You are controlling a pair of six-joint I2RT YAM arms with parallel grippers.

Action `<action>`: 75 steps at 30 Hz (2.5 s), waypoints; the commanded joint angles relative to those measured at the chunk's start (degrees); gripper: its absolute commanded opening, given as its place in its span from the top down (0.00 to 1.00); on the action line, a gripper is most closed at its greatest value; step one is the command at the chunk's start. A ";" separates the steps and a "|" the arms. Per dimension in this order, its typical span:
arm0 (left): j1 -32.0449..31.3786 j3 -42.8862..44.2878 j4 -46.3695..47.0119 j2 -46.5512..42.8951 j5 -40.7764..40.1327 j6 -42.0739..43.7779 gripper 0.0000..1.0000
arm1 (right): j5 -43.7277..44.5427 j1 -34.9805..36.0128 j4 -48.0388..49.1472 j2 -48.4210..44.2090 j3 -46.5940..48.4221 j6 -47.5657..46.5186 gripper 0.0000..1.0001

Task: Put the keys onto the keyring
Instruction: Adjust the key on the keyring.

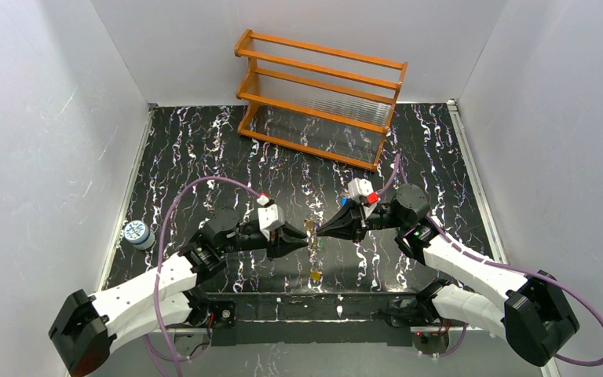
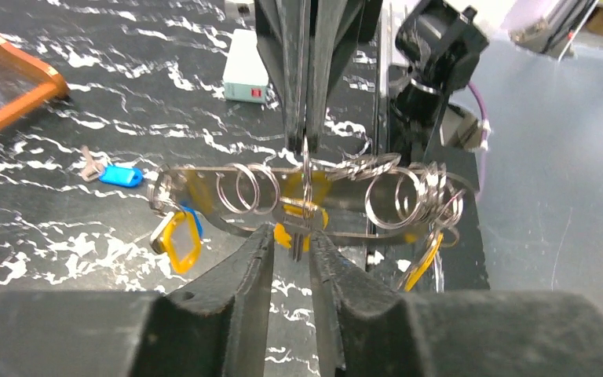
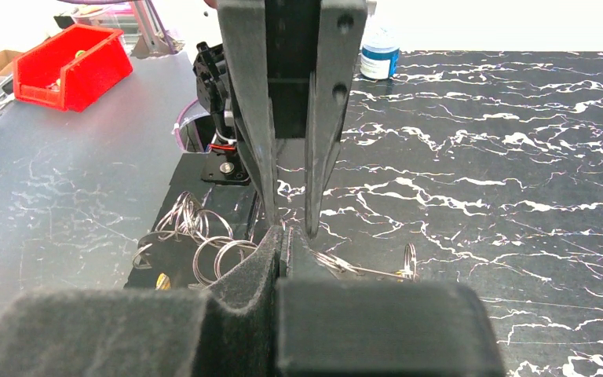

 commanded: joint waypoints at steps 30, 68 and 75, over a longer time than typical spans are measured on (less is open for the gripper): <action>-3.37 1.87 12.20 3.04 -4.89 -4.90 1.00 | 0.79 -0.18 3.62 -1.05 1.92 0.18 0.99; -3.86 38.03 -56.32 14.73 -16.39 16.19 1.00 | 7.58 3.70 1.62 9.02 5.79 0.86 0.56; -4.00 37.47 -54.82 14.42 -15.65 15.85 1.00 | 9.19 5.55 2.07 11.41 6.04 -0.37 0.61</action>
